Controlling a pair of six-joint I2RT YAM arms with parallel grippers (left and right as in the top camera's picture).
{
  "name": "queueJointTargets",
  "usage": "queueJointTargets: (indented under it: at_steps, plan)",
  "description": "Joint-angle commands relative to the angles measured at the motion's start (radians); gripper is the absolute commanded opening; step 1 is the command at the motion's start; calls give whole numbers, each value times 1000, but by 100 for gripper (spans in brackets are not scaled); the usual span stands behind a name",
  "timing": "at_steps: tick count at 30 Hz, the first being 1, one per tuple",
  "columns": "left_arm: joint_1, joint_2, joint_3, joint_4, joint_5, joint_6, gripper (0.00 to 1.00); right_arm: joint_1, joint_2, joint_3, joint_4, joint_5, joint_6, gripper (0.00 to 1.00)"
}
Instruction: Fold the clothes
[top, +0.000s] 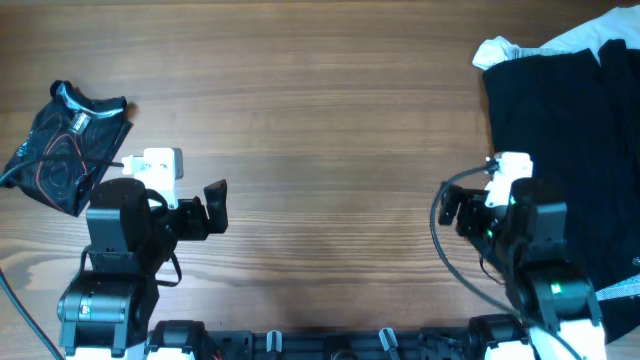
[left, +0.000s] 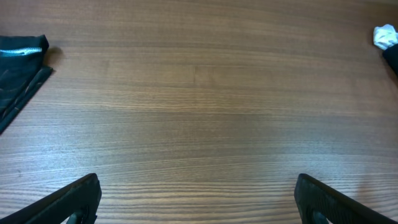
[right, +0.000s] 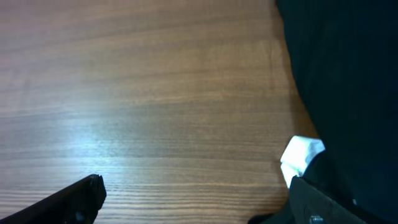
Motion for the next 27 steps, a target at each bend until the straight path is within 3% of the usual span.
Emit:
queueJointTargets:
  at_steps: [1, 5, 12, 18, 22, 24, 27]
  plan:
    - [0, 1, -11, -1, -3, -6, 100, 0, -145, -18, 5, 0, -37, 99]
    - [0, 1, -11, -1, -3, -6, 100, 0, -324, -114, 74, -76, -175, 100]
    - [0, 1, -11, -1, -3, -6, 100, 0, -677, -441, 408, -116, -175, 100]
    - [0, 1, -11, -1, -2, -6, 100, 0, -682, -637, 773, -124, -191, 100]
    - [0, 1, -11, -1, -3, -6, 100, 0, -682, -633, 750, -96, -271, 100]
    - [0, 1, -11, -1, -3, -6, 100, 0, -682, -633, 667, -114, -268, 100]
    - [0, 1, -11, -1, -3, -6, 100, 1, -682, -633, 679, -111, -223, 100]
